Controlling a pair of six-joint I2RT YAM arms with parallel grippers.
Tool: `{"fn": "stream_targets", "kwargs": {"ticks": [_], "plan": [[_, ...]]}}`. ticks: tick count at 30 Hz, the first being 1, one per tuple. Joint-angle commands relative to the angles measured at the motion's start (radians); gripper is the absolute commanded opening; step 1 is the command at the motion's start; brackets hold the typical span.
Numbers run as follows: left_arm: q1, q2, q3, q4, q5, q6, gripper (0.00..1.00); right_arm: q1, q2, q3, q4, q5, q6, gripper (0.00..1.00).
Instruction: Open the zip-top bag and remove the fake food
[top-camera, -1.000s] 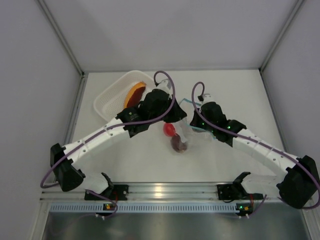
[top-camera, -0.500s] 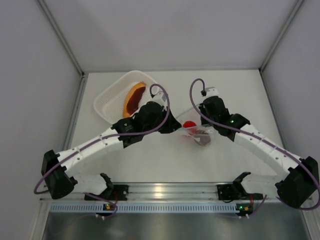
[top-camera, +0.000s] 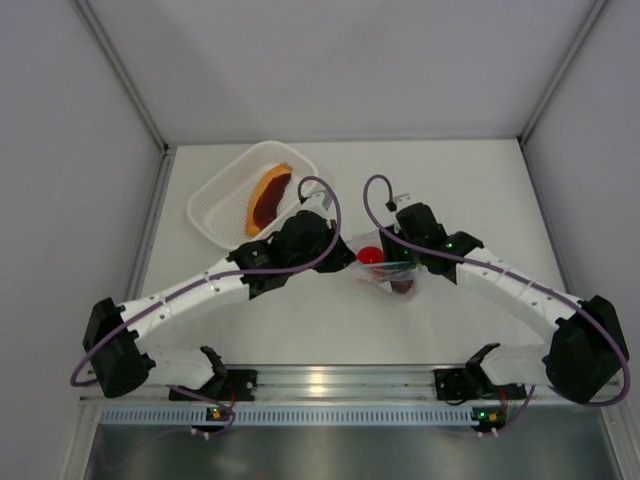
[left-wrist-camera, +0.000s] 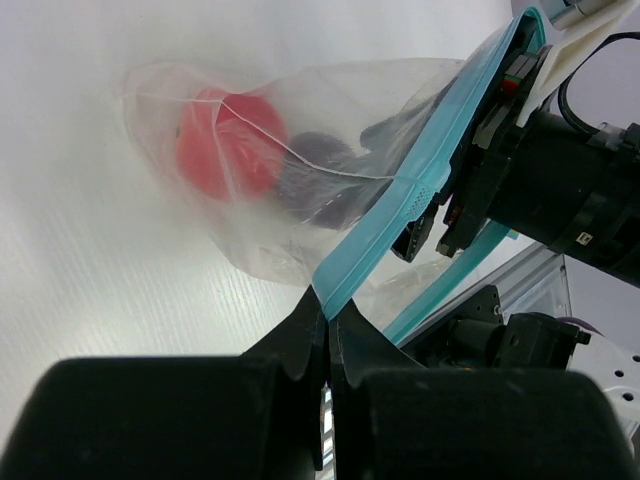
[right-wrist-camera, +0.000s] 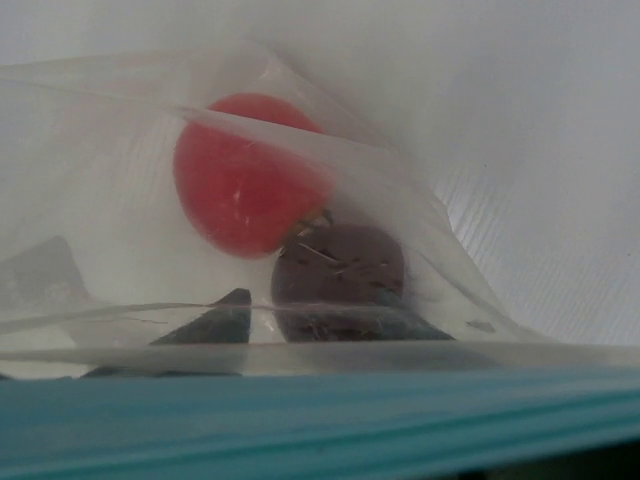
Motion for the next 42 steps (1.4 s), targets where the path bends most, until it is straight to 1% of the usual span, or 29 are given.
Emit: {"fn": "stream_targets", "kwargs": {"ticks": [1, 4, 11, 15, 17, 19, 26, 33, 39, 40, 41, 42], "plan": [[0.009, 0.019, 0.011, -0.048, -0.033, 0.015, 0.00, -0.010, 0.007, 0.011, -0.050, 0.007, -0.004, 0.55], [0.007, 0.040, 0.017, -0.047, -0.032, 0.012, 0.00, -0.010, 0.018, -0.006, -0.083, 0.000, -0.010, 0.59], [0.006, 0.065, 0.030, -0.041, -0.035, 0.010, 0.00, -0.010, 0.059, -0.058, -0.073, 0.032, 0.004, 0.61], [0.006, 0.076, 0.040, -0.041, -0.044, 0.012, 0.00, -0.010, 0.116, -0.067, -0.057, 0.041, 0.013, 0.65], [0.006, 0.080, 0.045, -0.042, -0.046, 0.018, 0.00, -0.010, 0.145, -0.070, -0.040, 0.040, 0.019, 0.70], [0.006, 0.085, 0.050, -0.042, -0.044, 0.021, 0.00, -0.008, 0.160, -0.070, -0.021, 0.035, 0.025, 0.77], [0.006, 0.097, 0.050, -0.042, -0.041, 0.030, 0.00, -0.010, 0.232, -0.050, 0.049, 0.032, 0.022, 0.81], [0.007, 0.068, 0.028, -0.044, -0.068, 0.039, 0.00, -0.010, 0.274, -0.070, 0.098, 0.026, 0.025, 0.82], [0.010, 0.074, 0.028, -0.044, -0.088, 0.046, 0.00, -0.008, 0.263, -0.078, 0.109, 0.038, 0.025, 0.81], [0.012, 0.074, 0.027, -0.044, -0.088, 0.046, 0.00, -0.008, 0.274, -0.073, 0.105, 0.040, 0.025, 0.79], [0.016, 0.080, 0.027, -0.044, -0.085, 0.046, 0.00, -0.008, 0.277, -0.073, 0.108, 0.040, 0.027, 0.74], [0.019, 0.082, 0.027, -0.044, -0.085, 0.047, 0.00, -0.007, 0.275, -0.075, 0.111, 0.037, 0.030, 0.66]]}}
